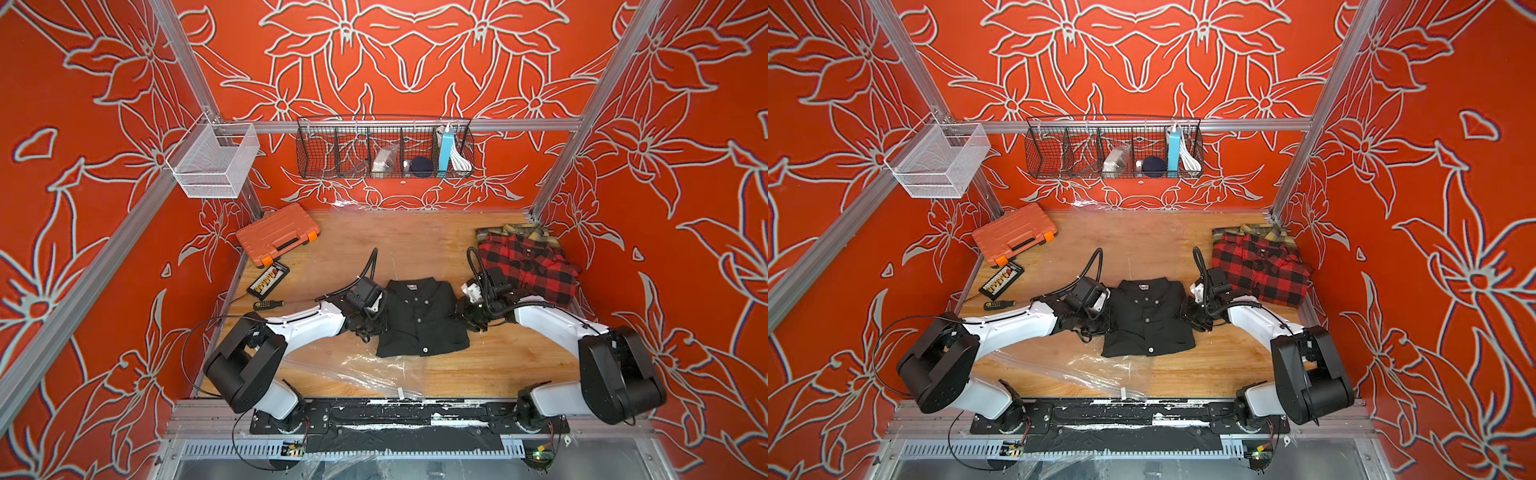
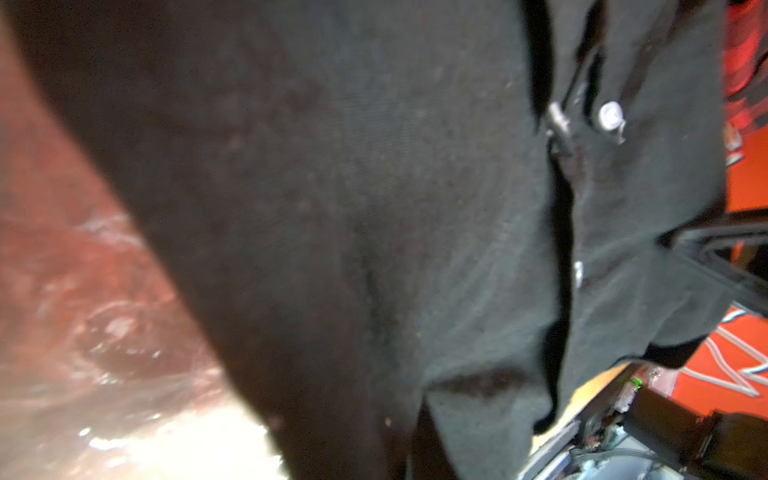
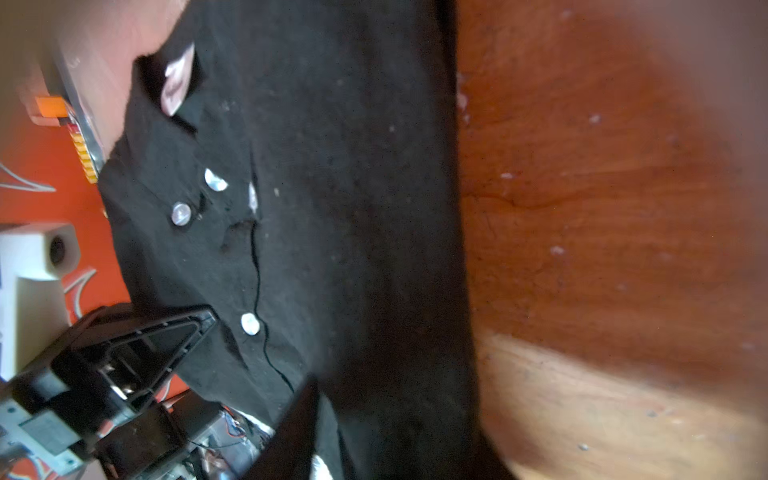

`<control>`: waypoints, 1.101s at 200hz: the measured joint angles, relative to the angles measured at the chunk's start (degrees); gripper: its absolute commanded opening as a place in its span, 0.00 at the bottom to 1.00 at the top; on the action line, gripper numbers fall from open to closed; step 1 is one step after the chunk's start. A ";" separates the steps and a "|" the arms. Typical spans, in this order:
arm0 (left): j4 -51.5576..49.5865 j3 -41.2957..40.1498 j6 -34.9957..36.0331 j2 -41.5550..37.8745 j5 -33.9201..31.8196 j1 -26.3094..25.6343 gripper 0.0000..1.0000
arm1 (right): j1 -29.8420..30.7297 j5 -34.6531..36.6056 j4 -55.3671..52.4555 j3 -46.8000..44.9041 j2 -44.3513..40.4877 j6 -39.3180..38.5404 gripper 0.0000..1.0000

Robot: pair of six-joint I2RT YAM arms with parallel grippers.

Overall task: Place the folded shirt into the vacuum bag
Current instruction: Move the shirt from the vacuum bag, then pick up the shirt in the vacuum bag.

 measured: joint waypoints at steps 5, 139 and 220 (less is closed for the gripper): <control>-0.87 -0.02 0.15 -0.22 -0.20 0.00 0.32 | -0.13 -0.02 -0.09 0.00 0.07 -0.07 0.62; -8.63 18.18 1.62 3.85 -1.49 -8.31 0.39 | -8.92 -9.11 1.86 -5.40 3.02 -0.09 0.62; 9.33 14.62 -1.40 20.20 6.86 -9.03 0.32 | -5.84 -9.73 11.58 -5.75 7.78 4.42 0.13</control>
